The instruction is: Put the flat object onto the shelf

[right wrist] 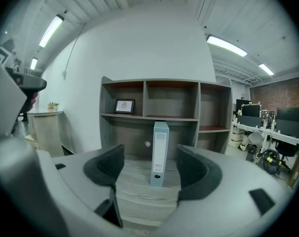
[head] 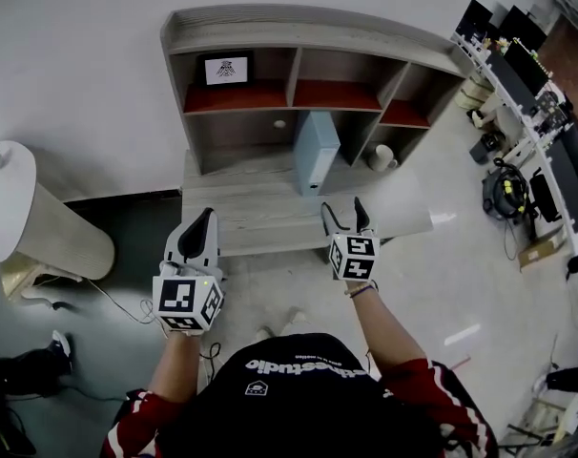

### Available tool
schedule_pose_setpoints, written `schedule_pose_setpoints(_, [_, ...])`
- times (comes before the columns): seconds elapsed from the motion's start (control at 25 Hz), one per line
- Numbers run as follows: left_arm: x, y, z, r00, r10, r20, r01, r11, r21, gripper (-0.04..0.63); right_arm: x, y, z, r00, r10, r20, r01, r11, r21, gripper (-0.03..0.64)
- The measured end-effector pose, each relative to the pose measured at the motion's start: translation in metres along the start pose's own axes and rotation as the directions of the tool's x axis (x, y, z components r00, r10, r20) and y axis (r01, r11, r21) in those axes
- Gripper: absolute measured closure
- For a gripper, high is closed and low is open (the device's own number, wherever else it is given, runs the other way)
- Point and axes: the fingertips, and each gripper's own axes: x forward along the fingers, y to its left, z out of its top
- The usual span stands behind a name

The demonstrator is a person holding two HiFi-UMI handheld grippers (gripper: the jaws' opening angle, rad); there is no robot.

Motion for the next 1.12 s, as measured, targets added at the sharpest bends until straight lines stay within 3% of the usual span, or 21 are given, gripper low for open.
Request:
schedule_pose_setpoints(0.44, [-0.014, -0.035, 0.016, 1.0, 0.01, 0.025, -0.011, 1.0, 0.027, 0.589, -0.076, -0.006, 0.047, 0.99, 0.092, 0.108, -0.097, 0.994, 0.04, 0.298])
schedule_pose_setpoints(0.68, [-0.021, -0.068, 0.019, 1.0, 0.022, 0.016, -0.023, 0.998, 0.05, 0.589, -0.128, -0.036, 0.06, 0.983, 0.097, 0.153, -0.107, 0.993, 0.058, 0.321])
schedule_pose_setpoints(0.96, [-0.033, -0.093, 0.016, 0.999, 0.049, -0.003, -0.048, 0.996, 0.078, 0.589, -0.165, -0.068, 0.073, 0.971, 0.122, 0.203, -0.142, 0.986, 0.082, 0.389])
schedule_pose_setpoints(1.12, [-0.038, -0.102, 0.02, 0.998, 0.058, -0.001, -0.058, 0.995, 0.083, 0.589, -0.178, -0.08, 0.08, 0.965, 0.128, 0.229, -0.151, 0.985, 0.083, 0.462])
